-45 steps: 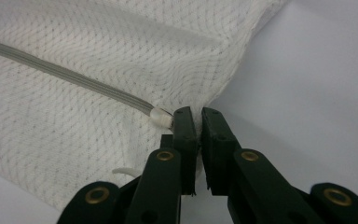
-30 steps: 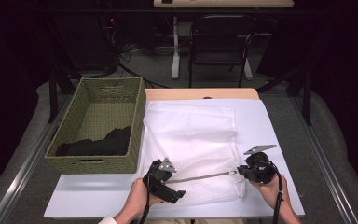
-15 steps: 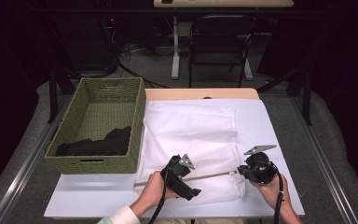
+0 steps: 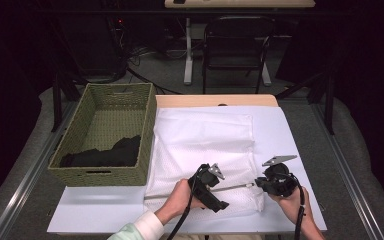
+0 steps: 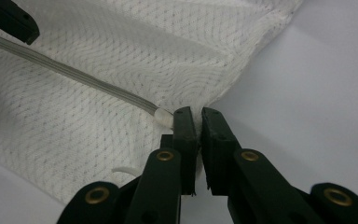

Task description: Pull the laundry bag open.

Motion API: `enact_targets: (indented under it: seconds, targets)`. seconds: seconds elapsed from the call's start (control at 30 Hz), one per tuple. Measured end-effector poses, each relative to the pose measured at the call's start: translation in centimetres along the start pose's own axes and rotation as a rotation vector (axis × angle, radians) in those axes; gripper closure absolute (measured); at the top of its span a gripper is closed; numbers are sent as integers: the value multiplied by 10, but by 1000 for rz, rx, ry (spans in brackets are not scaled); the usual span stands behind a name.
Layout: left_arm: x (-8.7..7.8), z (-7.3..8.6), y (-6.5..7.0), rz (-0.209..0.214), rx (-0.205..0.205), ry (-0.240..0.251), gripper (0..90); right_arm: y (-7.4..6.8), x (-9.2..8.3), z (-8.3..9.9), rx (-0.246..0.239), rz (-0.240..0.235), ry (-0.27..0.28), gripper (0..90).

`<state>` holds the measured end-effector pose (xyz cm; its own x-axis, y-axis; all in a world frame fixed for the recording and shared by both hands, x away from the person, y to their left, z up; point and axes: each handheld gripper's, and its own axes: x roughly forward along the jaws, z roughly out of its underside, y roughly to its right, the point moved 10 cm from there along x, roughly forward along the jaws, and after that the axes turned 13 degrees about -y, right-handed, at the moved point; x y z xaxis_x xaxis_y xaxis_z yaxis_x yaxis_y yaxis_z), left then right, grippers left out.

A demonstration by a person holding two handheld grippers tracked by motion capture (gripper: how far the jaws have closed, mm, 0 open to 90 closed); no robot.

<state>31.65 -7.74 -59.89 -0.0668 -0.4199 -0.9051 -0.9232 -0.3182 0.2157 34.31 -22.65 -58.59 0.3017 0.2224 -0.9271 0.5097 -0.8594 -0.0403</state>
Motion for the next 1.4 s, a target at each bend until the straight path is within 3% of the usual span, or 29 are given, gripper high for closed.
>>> enact_targets:
  seconds: [0.57, 0.93, 1.07, 1.4]
  targets:
    - [21, -28, 7, 54, 67, -8, 230, -1, -2, 0, -14, -2, 4, 847]
    - [28, -46, 10, 49, 115, -3, 398, -3, -3, -1, -22, -7, 10, 847]
    - [30, -48, 8, 31, 118, -22, 462, -3, -3, -1, -23, -9, 12, 847]
    - [38, -60, 1, 35, 95, 9, 601, -7, -5, -2, -42, -14, 20, 847]
